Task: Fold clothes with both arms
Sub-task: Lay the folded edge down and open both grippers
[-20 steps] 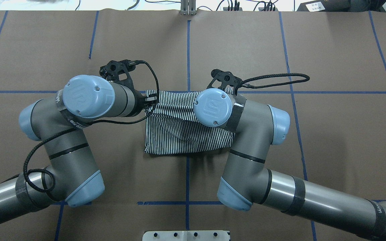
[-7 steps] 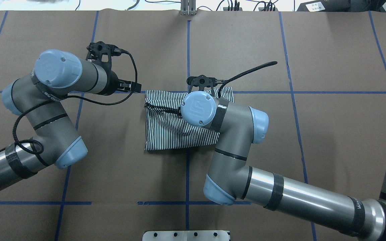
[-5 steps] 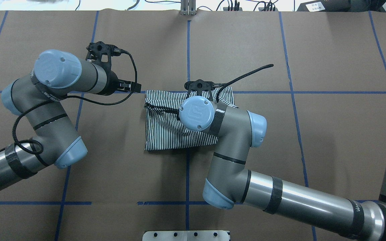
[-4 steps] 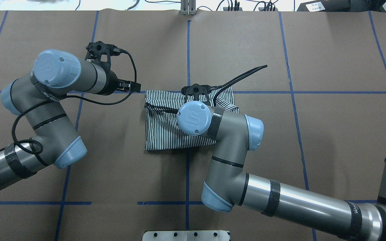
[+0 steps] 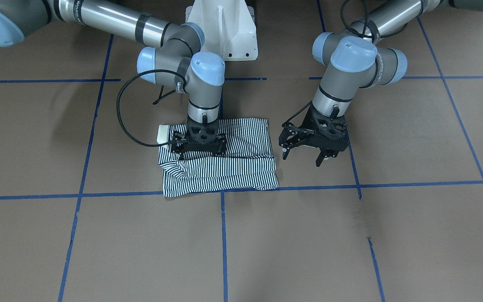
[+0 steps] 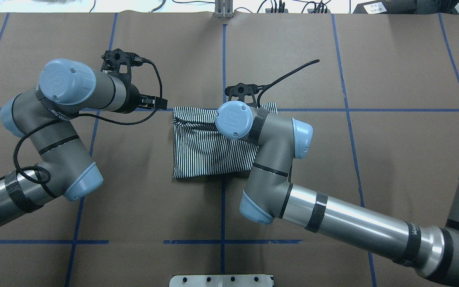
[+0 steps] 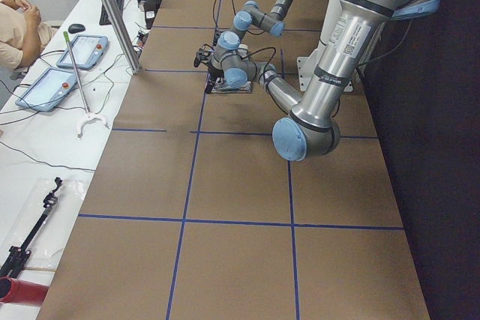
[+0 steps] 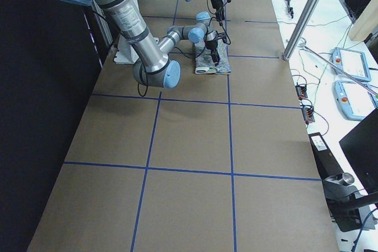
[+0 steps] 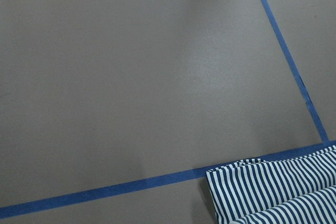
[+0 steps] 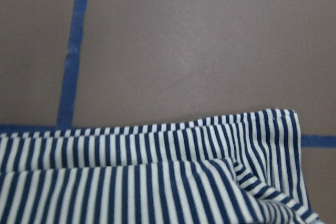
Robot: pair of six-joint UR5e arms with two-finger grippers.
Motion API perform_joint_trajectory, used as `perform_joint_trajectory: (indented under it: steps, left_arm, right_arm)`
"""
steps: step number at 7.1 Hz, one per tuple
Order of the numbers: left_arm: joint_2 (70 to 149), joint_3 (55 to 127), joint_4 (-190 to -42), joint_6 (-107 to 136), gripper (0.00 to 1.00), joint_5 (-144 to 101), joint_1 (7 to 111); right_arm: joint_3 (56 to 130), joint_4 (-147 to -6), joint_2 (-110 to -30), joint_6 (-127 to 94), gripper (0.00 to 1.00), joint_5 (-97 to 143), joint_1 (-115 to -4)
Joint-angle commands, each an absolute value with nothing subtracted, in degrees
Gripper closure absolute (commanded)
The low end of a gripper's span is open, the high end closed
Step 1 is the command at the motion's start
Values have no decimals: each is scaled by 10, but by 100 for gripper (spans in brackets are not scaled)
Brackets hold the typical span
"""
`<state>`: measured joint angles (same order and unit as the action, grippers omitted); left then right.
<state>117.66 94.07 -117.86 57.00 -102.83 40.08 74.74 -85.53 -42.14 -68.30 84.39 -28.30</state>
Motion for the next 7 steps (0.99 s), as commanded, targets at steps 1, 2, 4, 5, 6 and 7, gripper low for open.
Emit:
perform_joint_trajectory:
  steps: [1, 2, 4, 5, 6, 7]
  left_arm:
    - [1177, 940, -1179, 581, 0, -1028, 399]
    - [1178, 940, -1179, 587, 0, -1028, 397]
    - [1179, 940, -1179, 599, 0, -1028, 396]
    - [1180, 940, -1176, 605, 0, -1028, 396]
    - [1187, 930, -1171, 617, 0, -1027, 390]
    - [1209, 904, -1167, 640, 0, -1025, 379]
  right_arm:
    - [656, -825, -383, -646, 0, 850, -343]
    - [633, -806, -382, -630, 0, 862, -371]
    - [632, -805, -370, -610, 0, 892, -396]
    - [630, -804, -355, -613, 0, 896, -398]
    - [631, -803, -352, -609, 0, 949, -422]
    - [643, -802, -353, -594, 0, 979, -436]
